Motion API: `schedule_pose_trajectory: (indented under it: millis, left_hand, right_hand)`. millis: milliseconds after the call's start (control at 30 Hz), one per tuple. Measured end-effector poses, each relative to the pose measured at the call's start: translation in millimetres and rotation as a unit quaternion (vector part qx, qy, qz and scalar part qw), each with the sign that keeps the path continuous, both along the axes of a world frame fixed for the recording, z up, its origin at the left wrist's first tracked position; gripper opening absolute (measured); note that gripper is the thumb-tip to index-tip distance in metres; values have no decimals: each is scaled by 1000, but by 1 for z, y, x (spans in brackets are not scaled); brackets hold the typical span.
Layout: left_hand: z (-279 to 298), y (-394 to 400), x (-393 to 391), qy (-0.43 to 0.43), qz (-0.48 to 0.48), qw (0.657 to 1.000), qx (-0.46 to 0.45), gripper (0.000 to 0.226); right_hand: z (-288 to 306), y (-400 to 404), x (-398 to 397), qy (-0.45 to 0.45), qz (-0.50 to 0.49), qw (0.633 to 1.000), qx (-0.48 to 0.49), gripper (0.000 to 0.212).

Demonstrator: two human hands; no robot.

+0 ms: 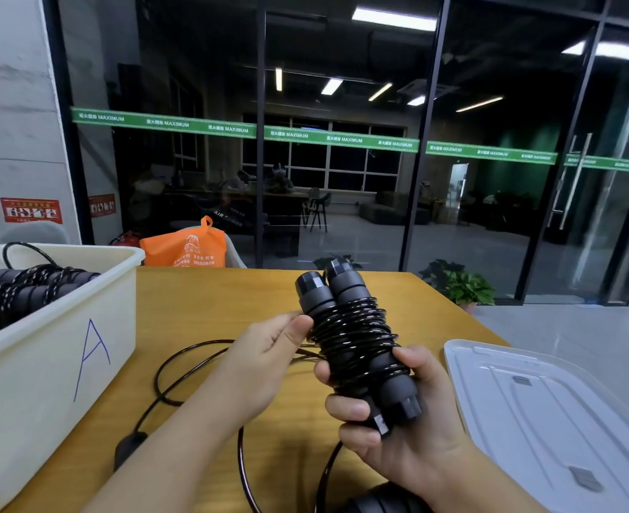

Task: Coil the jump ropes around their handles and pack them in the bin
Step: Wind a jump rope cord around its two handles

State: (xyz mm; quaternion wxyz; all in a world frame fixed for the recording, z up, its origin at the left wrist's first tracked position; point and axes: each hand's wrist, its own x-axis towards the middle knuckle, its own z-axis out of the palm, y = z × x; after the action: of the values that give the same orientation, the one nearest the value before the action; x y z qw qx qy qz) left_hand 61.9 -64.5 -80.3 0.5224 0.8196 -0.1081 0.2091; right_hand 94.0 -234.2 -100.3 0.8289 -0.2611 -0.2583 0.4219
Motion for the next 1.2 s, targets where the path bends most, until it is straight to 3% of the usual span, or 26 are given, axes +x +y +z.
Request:
schedule_pose_trajectory:
  millis: [233,367,433,533,667,800,933,1067,1200]
  left_hand:
    - [-1,4,2,15,-16,996,-81,48]
    - [2,3,2,-8,60,992,-107,39]
    - [4,3,1,-17,99,989,-111,34]
    - [7,-2,-2,-34,133,986,-98,24]
    - [8,-7,-6,-60,169,982,-54,19]
    - [7,-11,-10,-131,230,961,75,44]
    - [8,-17,-11,-190,258,939,123,50]
    - [7,-19,-10,-218,224,939,144,49]
    - [6,-18,-9,-239,193,936,175,43]
  right_hand:
    - [-3,-2,4,-26,24,999,-24,62]
    - [8,2,-7,-51,-182,973,-133,56]
    - [12,5,-8,-120,-286,934,-178,44]
    - [13,2,-8,-280,-399,840,-240,46]
    - [12,0,-12,-413,-416,763,-271,66]
    - [4,1,-9,-510,-408,677,-340,98]
    - [3,3,-10,-510,-402,671,-358,111]
    - [2,4,-11,-508,-438,657,-343,103]
    - [10,4,-17,-437,-412,726,-335,89]
